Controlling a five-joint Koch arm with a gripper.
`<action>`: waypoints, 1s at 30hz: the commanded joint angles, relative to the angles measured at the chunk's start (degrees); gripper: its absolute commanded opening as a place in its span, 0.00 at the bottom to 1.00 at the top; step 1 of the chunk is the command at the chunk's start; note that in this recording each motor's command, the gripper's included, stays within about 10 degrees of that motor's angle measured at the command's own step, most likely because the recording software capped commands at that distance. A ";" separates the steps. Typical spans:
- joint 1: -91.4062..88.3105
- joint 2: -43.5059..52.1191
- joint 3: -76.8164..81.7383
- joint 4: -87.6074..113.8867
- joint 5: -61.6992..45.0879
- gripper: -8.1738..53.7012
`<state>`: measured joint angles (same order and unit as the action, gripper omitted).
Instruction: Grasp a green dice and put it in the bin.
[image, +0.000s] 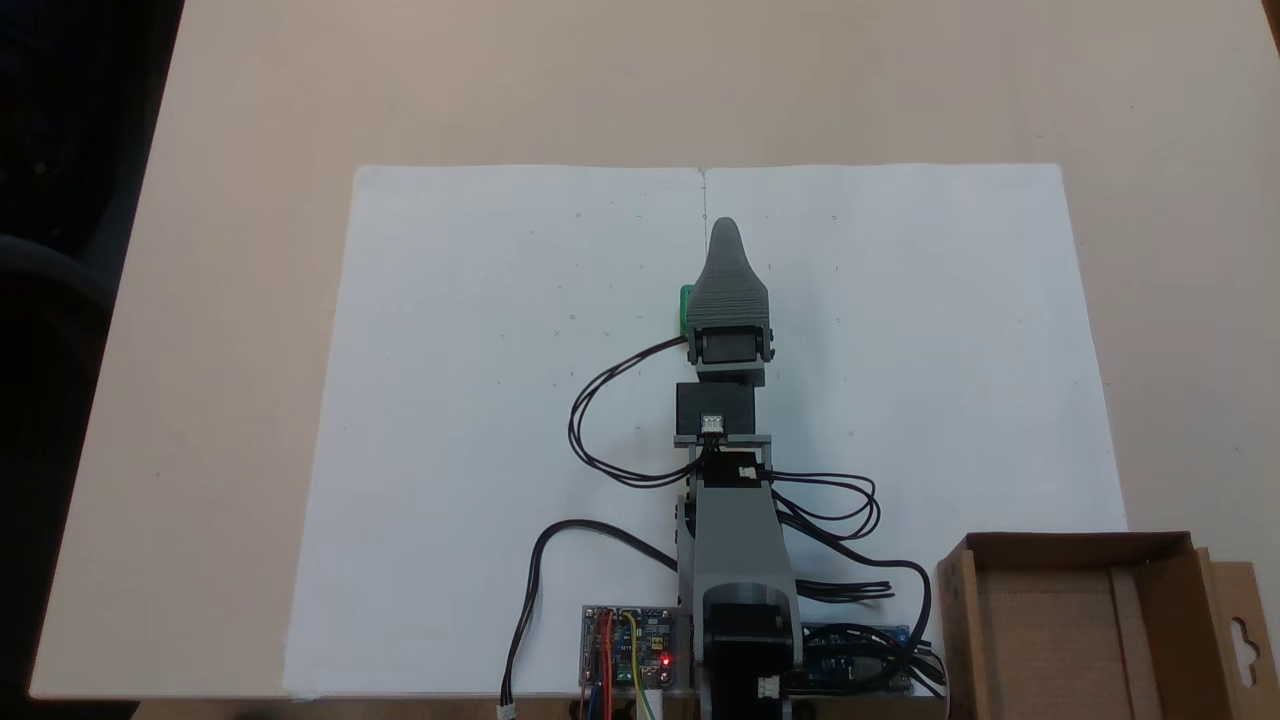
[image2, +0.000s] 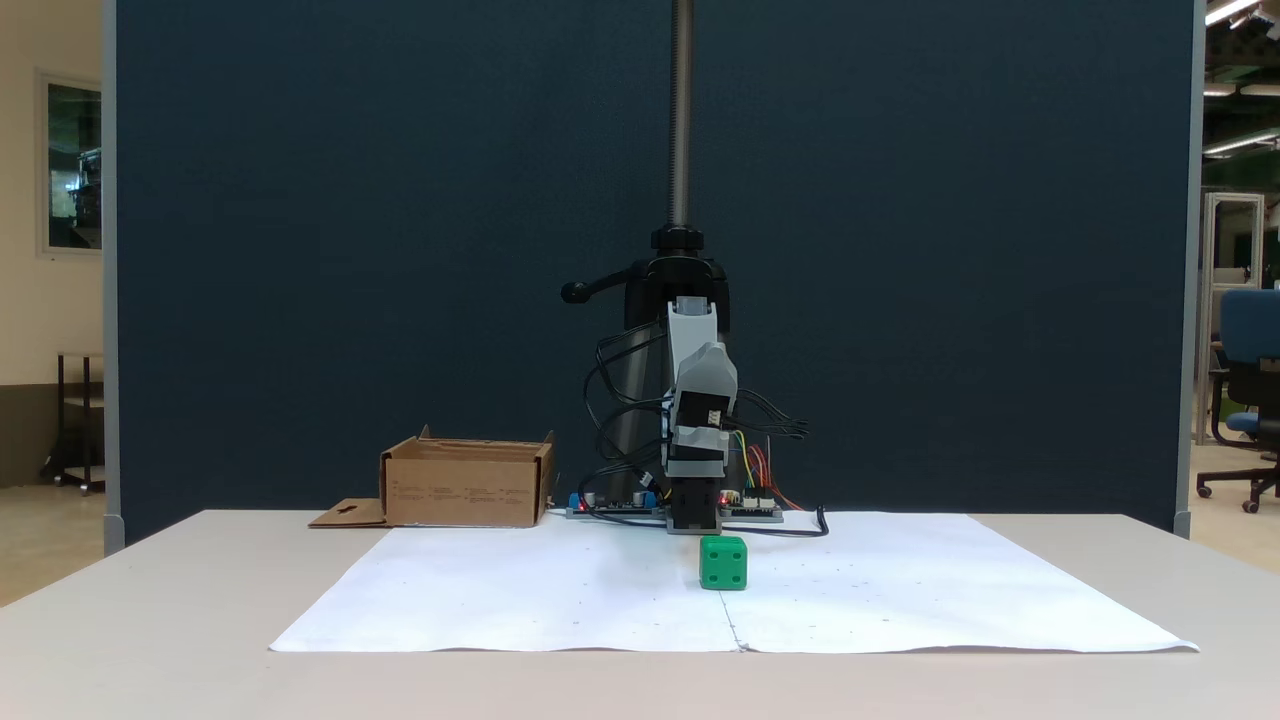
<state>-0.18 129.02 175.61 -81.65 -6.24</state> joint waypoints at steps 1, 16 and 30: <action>-5.19 6.42 3.78 8.00 -2.99 0.85; -5.10 6.33 3.78 8.09 -2.99 0.85; -5.36 6.33 3.78 8.96 -2.99 0.85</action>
<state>-4.92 129.02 175.52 -71.81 -6.24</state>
